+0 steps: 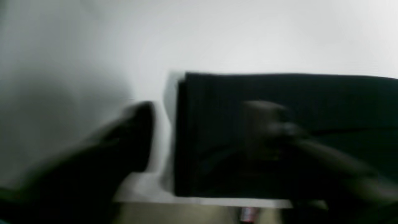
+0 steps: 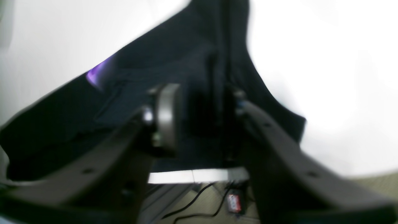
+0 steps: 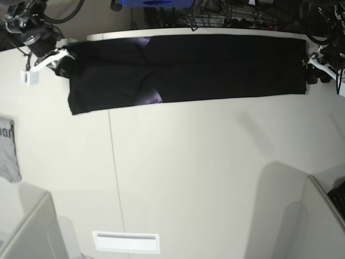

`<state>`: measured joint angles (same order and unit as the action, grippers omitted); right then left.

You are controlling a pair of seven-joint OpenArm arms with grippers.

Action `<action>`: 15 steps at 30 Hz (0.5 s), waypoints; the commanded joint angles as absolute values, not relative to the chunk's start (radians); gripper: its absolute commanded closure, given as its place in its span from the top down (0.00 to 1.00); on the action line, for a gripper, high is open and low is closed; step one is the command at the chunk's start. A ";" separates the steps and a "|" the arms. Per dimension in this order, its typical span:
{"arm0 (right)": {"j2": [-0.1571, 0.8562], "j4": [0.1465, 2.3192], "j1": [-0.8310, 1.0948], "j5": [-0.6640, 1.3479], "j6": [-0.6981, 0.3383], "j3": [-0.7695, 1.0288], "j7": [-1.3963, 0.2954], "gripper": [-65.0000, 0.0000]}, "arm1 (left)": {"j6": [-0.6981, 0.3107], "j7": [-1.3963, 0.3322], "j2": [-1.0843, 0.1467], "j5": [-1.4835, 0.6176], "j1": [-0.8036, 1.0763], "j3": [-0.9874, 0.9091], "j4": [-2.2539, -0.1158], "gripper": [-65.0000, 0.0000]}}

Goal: Fold the T-shirt properly
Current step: 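Release the folded strip and regrasp its ends with both grippers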

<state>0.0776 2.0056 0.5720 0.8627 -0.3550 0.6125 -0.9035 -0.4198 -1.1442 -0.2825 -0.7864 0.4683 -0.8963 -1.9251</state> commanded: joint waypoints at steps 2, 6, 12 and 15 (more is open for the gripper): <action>0.079 2.020 0.576 0.886 -0.424 0.568 -0.900 0.00 | -0.427 -1.132 -0.246 -0.799 0.466 -0.895 -1.940 0.00; 0.081 2.011 0.575 0.852 -0.361 0.464 -0.897 0.00 | -0.427 -1.127 -0.220 -0.668 0.463 -0.800 -1.931 0.00; 0.042 1.962 0.503 0.621 -0.343 0.390 -0.895 0.00 | -0.427 -1.125 -0.180 -0.427 0.390 -0.745 -1.856 0.00; 0.030 1.873 0.443 0.518 -0.344 0.384 -0.895 0.00 | -0.427 -1.125 -0.180 -0.361 0.346 -0.743 -1.770 0.00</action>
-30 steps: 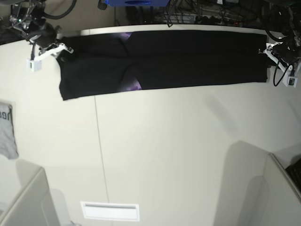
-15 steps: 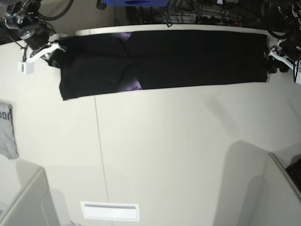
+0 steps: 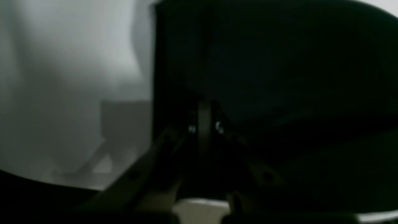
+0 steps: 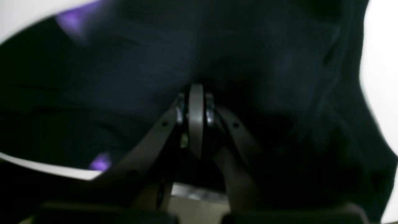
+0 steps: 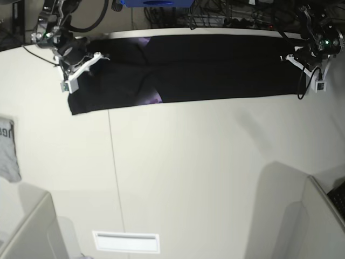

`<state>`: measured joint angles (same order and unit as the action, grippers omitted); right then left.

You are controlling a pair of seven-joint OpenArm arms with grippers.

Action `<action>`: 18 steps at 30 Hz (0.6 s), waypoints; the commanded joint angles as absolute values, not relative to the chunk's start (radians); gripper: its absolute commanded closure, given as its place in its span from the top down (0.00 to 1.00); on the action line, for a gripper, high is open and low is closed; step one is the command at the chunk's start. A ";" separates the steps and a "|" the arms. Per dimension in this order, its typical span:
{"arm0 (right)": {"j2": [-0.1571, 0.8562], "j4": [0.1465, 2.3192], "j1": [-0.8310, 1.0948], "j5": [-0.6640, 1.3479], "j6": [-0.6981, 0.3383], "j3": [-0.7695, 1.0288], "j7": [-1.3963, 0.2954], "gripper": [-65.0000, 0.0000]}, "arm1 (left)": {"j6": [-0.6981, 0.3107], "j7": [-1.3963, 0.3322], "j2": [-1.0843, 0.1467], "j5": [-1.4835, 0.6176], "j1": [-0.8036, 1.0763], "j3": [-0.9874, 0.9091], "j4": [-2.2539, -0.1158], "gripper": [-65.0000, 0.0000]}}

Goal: Fold the T-shirt properly
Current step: 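Release the folded strip and regrasp its ends with both grippers, then push the strip ends inward toward each other with both grippers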

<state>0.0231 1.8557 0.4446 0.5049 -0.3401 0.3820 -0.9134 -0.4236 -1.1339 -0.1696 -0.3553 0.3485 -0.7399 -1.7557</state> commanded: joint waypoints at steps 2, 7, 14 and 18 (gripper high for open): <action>0.030 1.807 0.401 0.490 -0.344 0.384 -0.895 0.00 | -0.427 -1.125 -0.180 -0.332 0.314 -0.734 -1.696 0.00; 0.035 1.649 0.315 0.456 -0.338 0.387 -0.865 0.00 | -0.423 -1.006 -0.182 -0.285 0.254 -0.613 -1.554 0.00; 0.033 1.544 0.245 0.360 -0.337 0.412 -0.783 0.00 | -0.423 -0.990 -0.140 -0.248 0.160 -0.559 -1.501 0.00; 0.031 1.546 0.216 0.360 -0.337 0.476 -0.788 0.00 | -0.421 -0.992 -0.128 -0.248 0.128 -0.558 -1.501 0.00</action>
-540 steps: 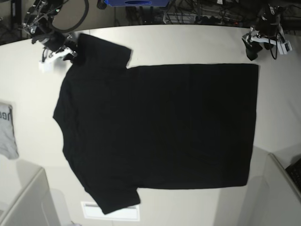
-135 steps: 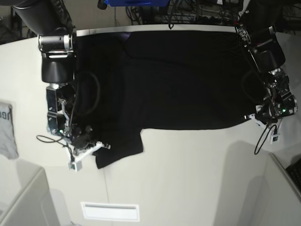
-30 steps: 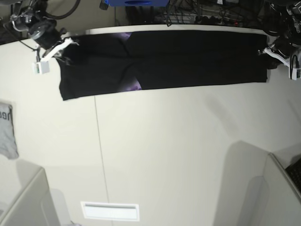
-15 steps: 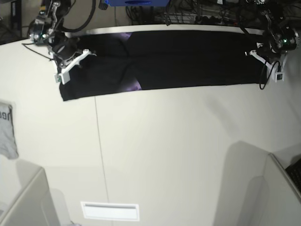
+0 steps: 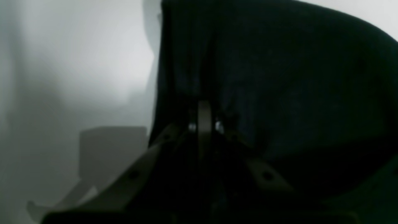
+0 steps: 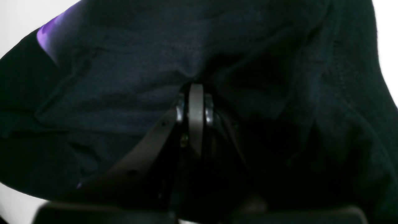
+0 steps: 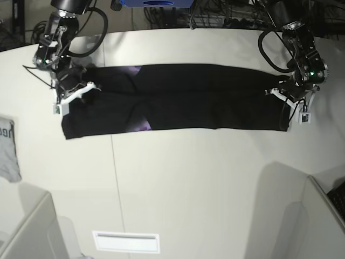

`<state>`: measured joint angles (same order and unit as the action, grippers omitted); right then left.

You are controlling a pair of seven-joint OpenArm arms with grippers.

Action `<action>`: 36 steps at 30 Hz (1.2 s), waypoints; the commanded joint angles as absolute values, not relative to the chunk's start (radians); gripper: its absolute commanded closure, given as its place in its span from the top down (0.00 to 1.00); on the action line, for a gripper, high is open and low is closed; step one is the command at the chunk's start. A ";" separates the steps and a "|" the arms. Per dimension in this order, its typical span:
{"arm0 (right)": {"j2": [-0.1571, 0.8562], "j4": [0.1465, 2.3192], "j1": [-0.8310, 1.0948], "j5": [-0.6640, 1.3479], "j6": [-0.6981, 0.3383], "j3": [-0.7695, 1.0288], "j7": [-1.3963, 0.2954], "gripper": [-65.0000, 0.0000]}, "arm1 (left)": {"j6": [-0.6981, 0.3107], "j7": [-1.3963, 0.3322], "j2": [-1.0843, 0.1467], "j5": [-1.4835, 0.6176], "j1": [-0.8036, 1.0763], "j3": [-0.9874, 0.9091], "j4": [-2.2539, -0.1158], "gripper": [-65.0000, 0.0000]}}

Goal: Fold the T-shirt properly
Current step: 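Push the strip ends inward toward each other with both grippers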

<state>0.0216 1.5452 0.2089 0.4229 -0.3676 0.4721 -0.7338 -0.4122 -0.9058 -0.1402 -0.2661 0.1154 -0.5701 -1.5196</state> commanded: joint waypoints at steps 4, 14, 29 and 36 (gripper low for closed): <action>0.033 1.586 0.220 0.360 -0.337 0.470 -0.789 0.00 | -0.421 -0.993 -0.128 -0.248 0.136 -0.564 -1.566 0.00; 0.004 1.768 0.232 0.363 -0.344 0.478 -0.881 0.00 | -0.421 -1.187 -0.127 -0.255 0.114 -0.641 -1.853 0.00; -0.054 2.012 0.277 0.364 -0.435 0.469 -0.974 0.00 | -0.698 -1.116 -0.116 -0.421 0.171 -1.009 -1.698 1.00; -0.054 2.012 0.275 0.364 -0.437 0.469 -0.974 0.00 | -0.698 -1.113 -0.150 -0.602 0.151 -1.004 -1.538 0.95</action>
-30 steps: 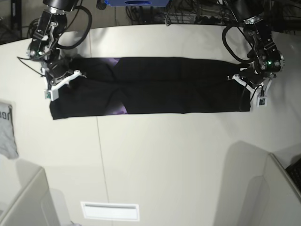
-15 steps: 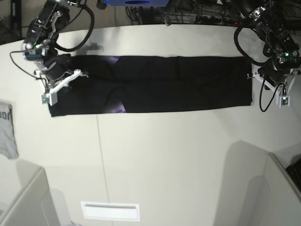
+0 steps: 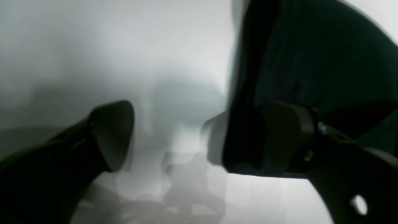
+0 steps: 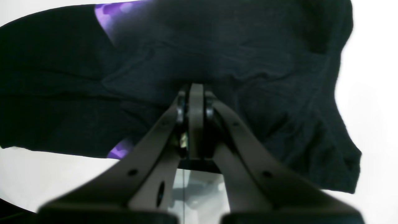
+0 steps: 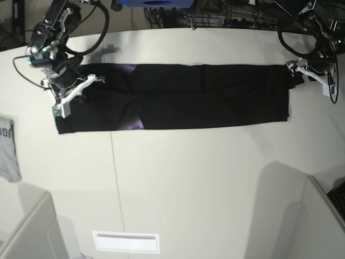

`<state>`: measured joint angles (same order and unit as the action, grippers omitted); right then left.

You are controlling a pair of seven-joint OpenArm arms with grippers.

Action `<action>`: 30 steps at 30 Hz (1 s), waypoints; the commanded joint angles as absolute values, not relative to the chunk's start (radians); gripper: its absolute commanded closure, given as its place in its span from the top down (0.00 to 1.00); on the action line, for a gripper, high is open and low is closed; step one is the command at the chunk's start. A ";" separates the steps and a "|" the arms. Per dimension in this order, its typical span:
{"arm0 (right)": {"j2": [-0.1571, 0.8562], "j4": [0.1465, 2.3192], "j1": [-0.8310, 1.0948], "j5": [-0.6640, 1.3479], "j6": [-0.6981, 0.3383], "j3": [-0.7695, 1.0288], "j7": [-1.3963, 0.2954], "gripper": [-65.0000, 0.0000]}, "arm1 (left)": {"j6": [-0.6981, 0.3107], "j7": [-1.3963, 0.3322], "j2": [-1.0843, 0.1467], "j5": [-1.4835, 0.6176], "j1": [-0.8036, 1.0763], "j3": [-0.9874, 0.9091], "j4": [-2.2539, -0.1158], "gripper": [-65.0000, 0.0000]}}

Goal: Fold the T-shirt properly
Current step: 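Push the strip ends inward toward each other with both grippers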

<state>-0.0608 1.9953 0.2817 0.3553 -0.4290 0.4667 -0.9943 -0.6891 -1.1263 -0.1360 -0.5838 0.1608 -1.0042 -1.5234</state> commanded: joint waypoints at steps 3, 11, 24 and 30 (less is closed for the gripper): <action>-0.054 2.012 0.275 0.364 -0.437 0.469 -0.974 0.00 | -0.698 -1.113 -0.148 -0.601 0.143 -0.943 -1.534 0.88; -0.056 2.012 0.275 0.364 -0.437 0.469 -0.977 0.00 | -0.627 -1.112 -0.145 -0.601 0.096 -0.880 -1.469 0.86; -0.056 2.012 0.275 0.364 -0.437 0.473 -0.974 0.00 | -0.615 -1.009 -0.159 -0.602 0.104 -0.719 -1.328 0.00; -0.054 2.012 0.277 0.364 -0.437 0.469 -0.980 0.00 | -0.613 -1.007 -0.260 -0.602 0.102 -0.719 -1.380 0.00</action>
<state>-0.0586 1.9953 0.2829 0.3546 -0.4290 0.4694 -0.9962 -0.6231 -0.9974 -0.2470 -0.6132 0.1040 -0.7136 -1.3670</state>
